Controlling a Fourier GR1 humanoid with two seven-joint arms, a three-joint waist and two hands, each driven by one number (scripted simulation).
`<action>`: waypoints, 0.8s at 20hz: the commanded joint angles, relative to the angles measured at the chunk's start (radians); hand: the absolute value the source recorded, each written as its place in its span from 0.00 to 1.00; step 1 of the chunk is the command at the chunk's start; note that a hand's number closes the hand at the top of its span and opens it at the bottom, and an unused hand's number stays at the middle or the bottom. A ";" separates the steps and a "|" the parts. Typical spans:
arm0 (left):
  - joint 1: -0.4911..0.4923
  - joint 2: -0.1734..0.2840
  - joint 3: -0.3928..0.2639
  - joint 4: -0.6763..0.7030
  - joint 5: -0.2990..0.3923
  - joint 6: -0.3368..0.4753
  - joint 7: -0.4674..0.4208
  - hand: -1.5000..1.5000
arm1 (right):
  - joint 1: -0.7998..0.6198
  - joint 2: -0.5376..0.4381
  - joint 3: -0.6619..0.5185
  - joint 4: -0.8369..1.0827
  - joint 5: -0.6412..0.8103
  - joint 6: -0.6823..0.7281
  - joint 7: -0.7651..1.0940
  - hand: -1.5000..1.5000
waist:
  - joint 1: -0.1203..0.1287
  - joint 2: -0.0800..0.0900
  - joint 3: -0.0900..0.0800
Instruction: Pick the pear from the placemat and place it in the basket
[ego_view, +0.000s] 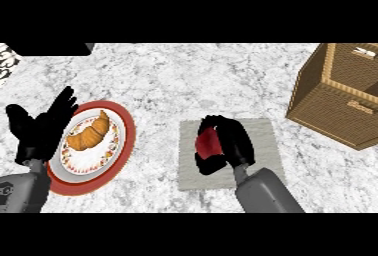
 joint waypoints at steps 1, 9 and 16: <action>0.019 0.006 0.008 -0.020 0.006 -0.007 -0.014 0.50 | 0.023 0.016 0.164 -0.233 -0.048 -0.205 0.150 1.00 | 0.019 0.004 0.003; 0.009 0.012 0.019 0.017 0.000 -0.007 -0.025 0.50 | -0.108 0.017 0.301 -0.566 0.358 -0.195 0.748 1.00 | -0.010 0.011 -0.001; -0.036 -0.017 -0.001 0.021 -0.009 0.001 -0.011 0.50 | -0.333 0.017 0.154 -0.630 0.454 0.056 0.954 1.00 | 0.003 0.024 0.002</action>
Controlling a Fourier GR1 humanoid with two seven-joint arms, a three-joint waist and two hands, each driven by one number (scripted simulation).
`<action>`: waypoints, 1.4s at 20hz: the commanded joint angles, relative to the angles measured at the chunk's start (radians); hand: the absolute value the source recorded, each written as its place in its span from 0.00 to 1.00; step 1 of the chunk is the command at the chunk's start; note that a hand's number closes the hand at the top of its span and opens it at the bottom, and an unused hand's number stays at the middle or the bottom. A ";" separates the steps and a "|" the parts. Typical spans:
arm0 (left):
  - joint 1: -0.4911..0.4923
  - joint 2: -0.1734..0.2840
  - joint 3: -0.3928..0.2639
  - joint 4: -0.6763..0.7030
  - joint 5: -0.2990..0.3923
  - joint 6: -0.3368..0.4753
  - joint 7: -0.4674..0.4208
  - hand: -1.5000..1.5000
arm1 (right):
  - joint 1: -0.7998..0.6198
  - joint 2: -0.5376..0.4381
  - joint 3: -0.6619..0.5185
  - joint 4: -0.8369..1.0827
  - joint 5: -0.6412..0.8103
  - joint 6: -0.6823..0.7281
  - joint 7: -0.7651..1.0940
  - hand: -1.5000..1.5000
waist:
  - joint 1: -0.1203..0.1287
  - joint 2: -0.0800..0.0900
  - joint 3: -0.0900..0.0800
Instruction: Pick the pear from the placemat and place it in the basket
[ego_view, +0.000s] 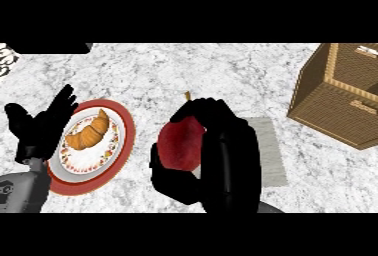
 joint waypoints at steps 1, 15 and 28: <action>0.027 0.034 0.019 -0.071 0.027 -0.030 0.042 0.50 | -0.092 0.006 -0.051 -0.055 0.067 0.115 0.215 1.00 | 0.014 0.004 0.002; -0.010 0.017 0.016 -0.013 0.004 -0.019 0.028 0.50 | -0.385 -0.107 -0.521 0.145 0.031 0.316 0.079 1.00 | 0.009 0.009 0.002; -0.018 0.011 0.038 0.003 0.023 -0.049 0.014 0.50 | -0.171 -0.288 -0.728 0.219 -0.053 0.277 -0.216 1.00 | 0.008 0.012 0.002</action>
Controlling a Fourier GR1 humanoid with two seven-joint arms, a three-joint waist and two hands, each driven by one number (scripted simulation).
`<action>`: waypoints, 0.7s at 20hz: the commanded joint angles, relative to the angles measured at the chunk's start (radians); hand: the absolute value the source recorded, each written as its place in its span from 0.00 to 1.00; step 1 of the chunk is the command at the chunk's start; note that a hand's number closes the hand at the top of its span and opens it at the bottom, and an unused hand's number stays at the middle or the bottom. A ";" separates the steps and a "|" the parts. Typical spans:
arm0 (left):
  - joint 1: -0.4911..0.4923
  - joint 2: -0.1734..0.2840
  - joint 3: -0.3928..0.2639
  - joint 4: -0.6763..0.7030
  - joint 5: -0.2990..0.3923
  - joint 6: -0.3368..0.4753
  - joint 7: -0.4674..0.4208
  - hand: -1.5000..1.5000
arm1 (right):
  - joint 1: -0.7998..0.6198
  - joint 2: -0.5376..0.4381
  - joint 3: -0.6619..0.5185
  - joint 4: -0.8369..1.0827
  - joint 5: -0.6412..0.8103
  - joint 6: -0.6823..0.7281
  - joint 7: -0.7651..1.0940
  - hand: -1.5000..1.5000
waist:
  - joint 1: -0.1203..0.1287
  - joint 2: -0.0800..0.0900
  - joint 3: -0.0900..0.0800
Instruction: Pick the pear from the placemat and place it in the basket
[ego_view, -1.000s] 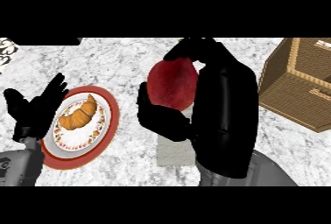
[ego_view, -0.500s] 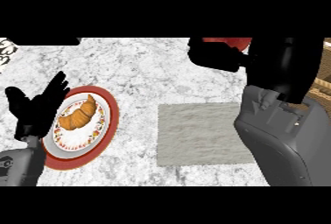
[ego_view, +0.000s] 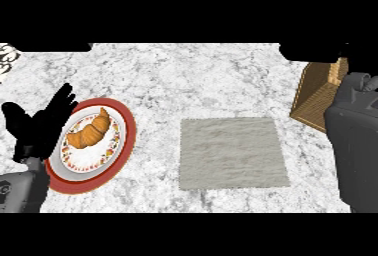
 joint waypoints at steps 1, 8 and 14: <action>0.052 -0.036 -0.021 -0.026 -0.025 0.021 -0.025 0.50 | 0.057 -0.112 -0.118 -0.006 -0.092 0.036 -0.105 1.00 | -0.001 -0.001 0.000; 0.001 -0.037 -0.021 -0.023 -0.030 0.016 0.005 0.50 | 0.186 -0.053 -0.161 0.114 -0.134 -0.175 -0.282 1.00 | 0.004 0.002 0.000; -0.009 -0.009 0.015 0.042 -0.013 -0.022 -0.038 0.50 | 0.186 -0.038 -0.245 0.164 -0.081 -0.311 -0.208 0.00 | 0.002 0.002 0.000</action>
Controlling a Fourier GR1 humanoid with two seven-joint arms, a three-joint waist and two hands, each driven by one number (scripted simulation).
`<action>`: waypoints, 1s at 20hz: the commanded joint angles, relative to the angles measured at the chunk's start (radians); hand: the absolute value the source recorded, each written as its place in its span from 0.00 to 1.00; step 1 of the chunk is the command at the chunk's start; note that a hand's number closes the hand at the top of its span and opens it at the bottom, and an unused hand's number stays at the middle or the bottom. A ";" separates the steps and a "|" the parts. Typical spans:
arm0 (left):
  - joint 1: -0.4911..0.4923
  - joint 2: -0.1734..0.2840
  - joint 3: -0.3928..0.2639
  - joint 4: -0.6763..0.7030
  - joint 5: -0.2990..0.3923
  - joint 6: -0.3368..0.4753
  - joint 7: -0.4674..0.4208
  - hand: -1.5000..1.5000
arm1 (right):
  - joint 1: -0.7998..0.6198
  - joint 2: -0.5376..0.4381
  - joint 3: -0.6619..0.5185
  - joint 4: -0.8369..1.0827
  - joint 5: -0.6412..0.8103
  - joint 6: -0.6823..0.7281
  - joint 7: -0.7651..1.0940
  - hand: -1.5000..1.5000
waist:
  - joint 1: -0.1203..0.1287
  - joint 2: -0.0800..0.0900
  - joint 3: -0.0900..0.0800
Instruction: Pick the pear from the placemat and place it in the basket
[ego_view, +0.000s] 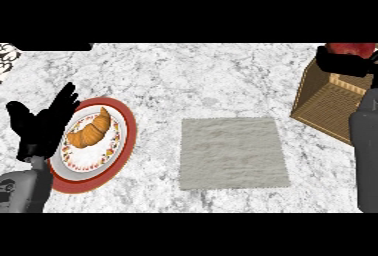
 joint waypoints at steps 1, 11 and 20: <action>0.016 0.008 0.010 -0.020 0.019 -0.021 0.024 0.50 | 0.062 -0.024 -0.093 0.028 -0.077 -0.053 -0.049 0.00 | -0.002 -0.002 0.000; 0.045 -0.014 0.009 -0.038 0.001 -0.015 0.000 0.50 | -0.014 -0.037 -0.100 0.148 -0.186 -0.134 -0.220 0.00 | 0.003 -0.003 0.000; -0.001 0.007 0.033 -0.036 0.010 -0.005 0.051 0.50 | 0.079 -0.089 -0.399 -0.001 -0.449 -0.225 -0.204 0.00 | -0.028 -0.008 0.001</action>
